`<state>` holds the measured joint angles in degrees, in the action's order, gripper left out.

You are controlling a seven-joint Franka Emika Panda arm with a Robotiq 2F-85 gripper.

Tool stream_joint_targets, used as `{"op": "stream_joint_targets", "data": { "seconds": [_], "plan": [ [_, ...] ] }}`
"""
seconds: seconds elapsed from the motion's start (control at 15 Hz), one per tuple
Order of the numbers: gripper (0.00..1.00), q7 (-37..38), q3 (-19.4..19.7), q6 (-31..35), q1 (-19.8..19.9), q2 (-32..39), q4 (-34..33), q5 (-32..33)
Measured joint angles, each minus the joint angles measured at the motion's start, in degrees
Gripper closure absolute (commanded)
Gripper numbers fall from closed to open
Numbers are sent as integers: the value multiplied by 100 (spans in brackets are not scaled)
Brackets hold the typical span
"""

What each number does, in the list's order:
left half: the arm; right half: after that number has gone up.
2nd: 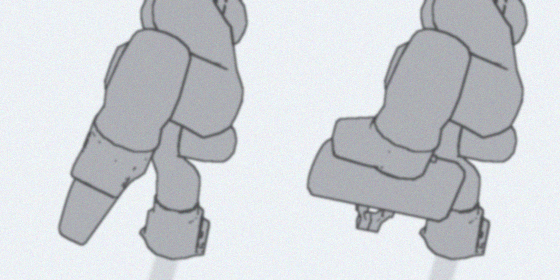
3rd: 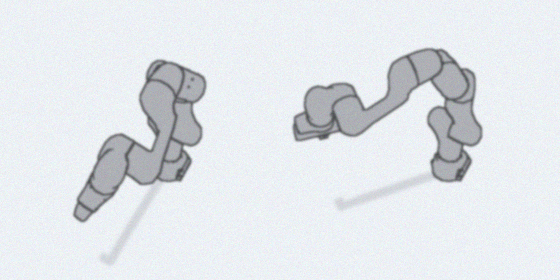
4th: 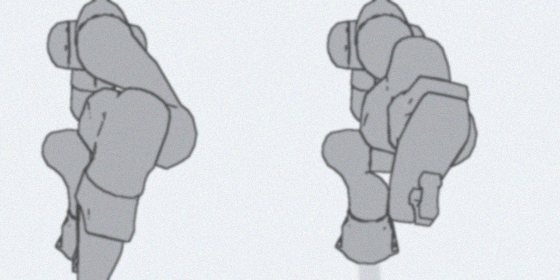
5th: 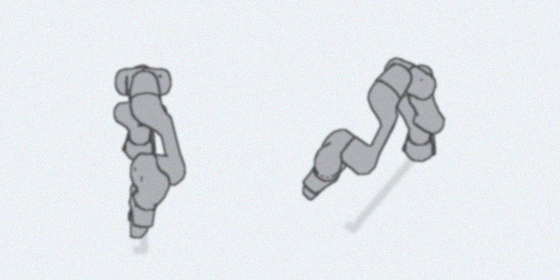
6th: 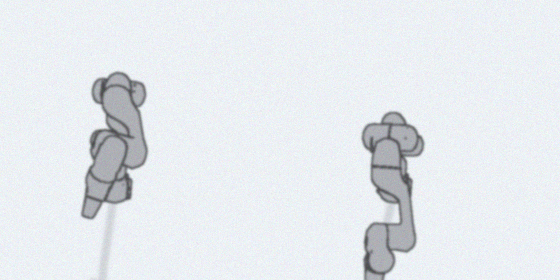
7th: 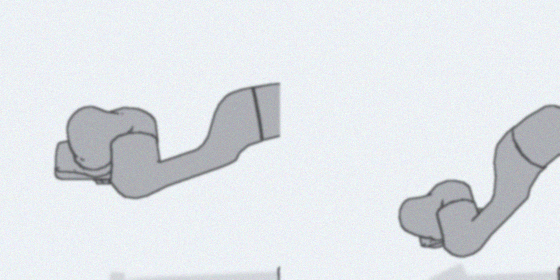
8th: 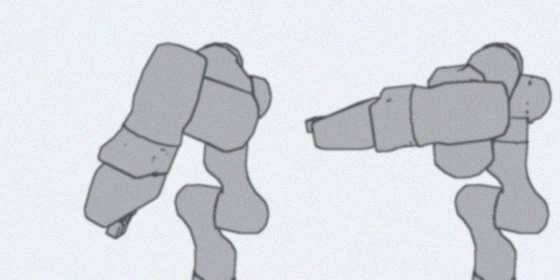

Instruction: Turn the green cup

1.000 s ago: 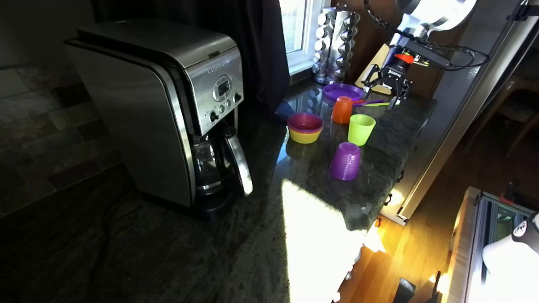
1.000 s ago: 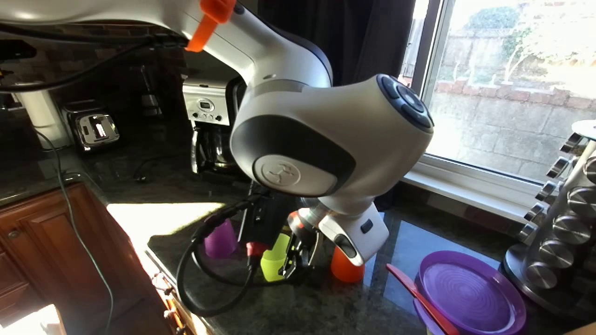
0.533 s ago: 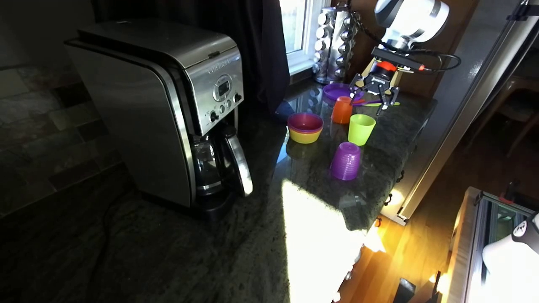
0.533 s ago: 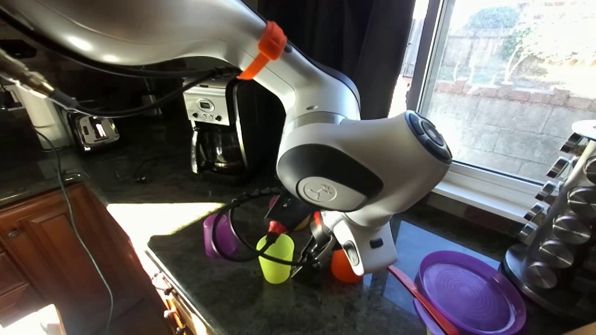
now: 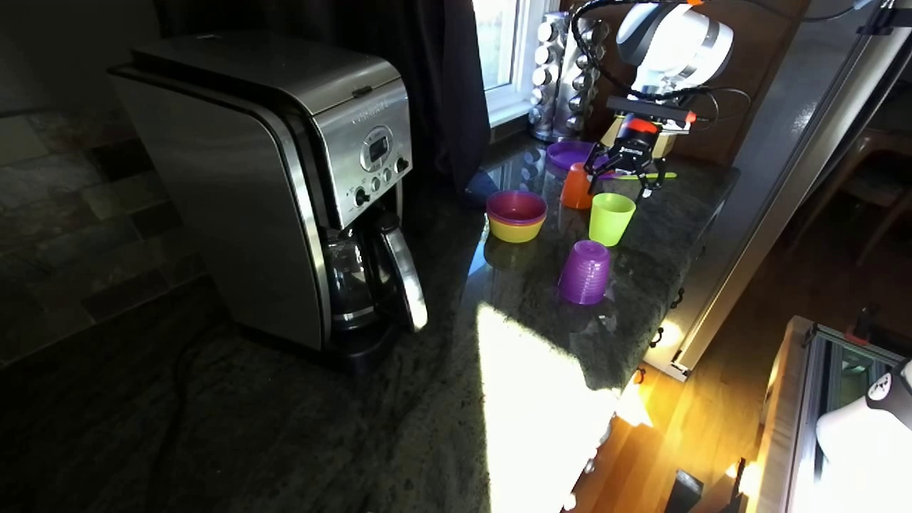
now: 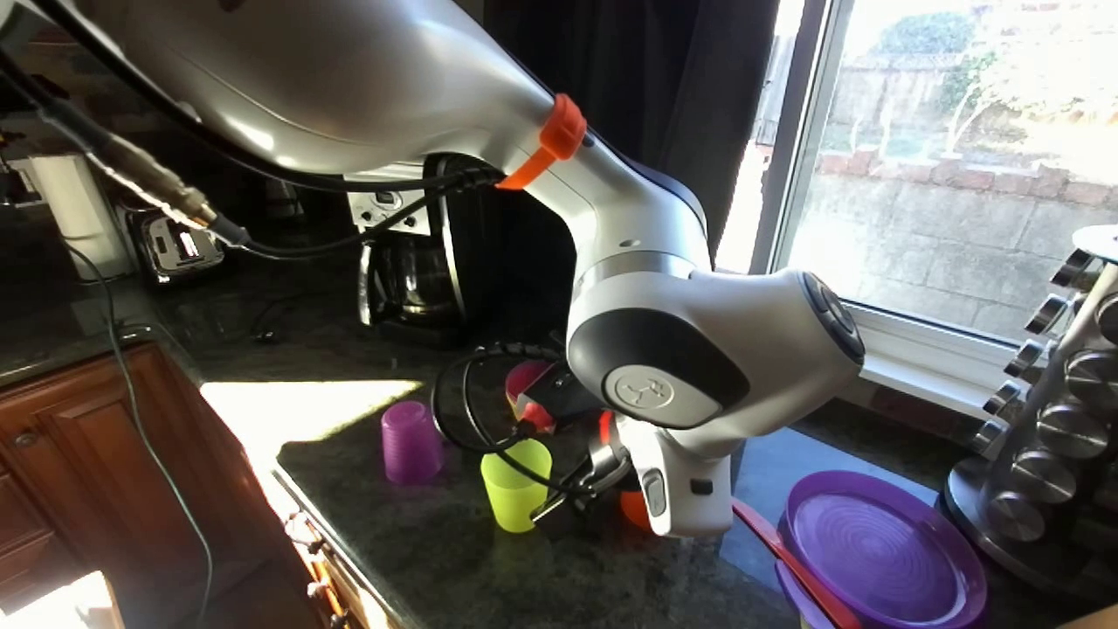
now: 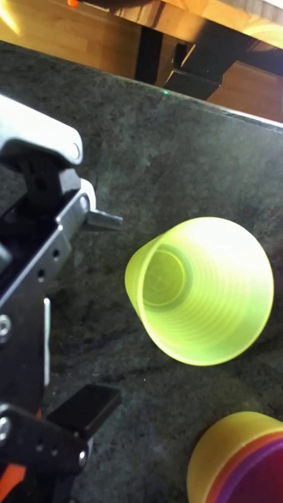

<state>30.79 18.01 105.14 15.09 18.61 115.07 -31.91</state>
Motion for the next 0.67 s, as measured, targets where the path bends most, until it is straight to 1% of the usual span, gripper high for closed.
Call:
{"op": "stream_joint_targets", "data": {
  "seconds": [0.2,0.47,0.67],
  "plan": [
    [0,-11,-46,-174,45,181,-133,-77],
    [0,-43,-130,-194,70,372,-208,-133],
    [0,-75,-180,-333,94,505,-281,-156]
  ]
}}
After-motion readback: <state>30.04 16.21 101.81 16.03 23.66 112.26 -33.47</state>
